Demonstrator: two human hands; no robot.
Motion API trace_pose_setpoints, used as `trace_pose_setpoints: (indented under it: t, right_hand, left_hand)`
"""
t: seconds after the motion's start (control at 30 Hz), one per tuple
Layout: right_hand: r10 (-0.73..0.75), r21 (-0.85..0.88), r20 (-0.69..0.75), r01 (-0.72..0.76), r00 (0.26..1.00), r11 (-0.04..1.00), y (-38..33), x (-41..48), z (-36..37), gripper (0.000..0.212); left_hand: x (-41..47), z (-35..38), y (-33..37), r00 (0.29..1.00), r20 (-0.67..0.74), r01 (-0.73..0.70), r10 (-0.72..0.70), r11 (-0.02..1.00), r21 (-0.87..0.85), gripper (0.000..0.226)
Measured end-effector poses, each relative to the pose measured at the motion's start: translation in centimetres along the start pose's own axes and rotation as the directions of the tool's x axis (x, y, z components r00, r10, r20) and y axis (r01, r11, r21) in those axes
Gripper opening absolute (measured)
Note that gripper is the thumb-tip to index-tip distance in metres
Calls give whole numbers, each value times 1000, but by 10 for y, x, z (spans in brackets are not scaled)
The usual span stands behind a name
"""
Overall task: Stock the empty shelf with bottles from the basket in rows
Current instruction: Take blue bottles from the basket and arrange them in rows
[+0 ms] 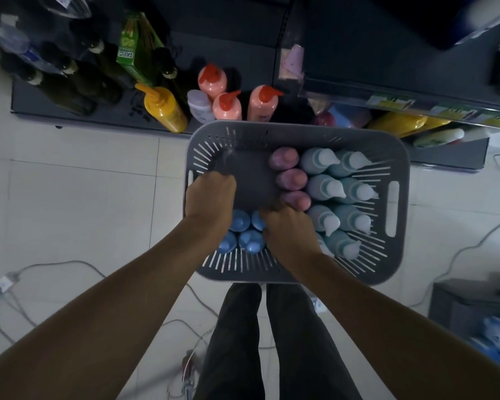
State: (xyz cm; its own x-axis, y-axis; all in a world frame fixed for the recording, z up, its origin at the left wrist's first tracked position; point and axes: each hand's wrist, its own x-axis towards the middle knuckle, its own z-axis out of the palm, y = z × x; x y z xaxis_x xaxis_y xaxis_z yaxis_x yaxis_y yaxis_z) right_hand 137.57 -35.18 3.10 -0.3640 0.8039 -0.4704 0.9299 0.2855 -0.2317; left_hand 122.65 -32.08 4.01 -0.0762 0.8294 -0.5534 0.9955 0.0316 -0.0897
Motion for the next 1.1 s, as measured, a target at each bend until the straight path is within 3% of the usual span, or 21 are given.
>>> trace_pose_setpoints:
  t: [0.47,0.73,0.97,1.1]
  right_hand:
    - [-1,-105,-129,-13,992,994,-4,-9,-82,16]
    - [24,-61,-114,-31,993,998,3,-42,-168,36]
    - [59,29,-241,-53,969,998,17,-97,-251,24]
    - [47,-28,-291,-58,956,998,23,-125,-295,20]
  left_hand:
    - [-37,-89,7,990,-102,-87,95,993,82,21]
    - [-77,-169,13,973,-145,-160,182,976,146,30]
    - [-126,-247,23,949,-188,-236,251,967,99,27]
    - [-149,-284,34,918,-248,-289,310,950,119,24]
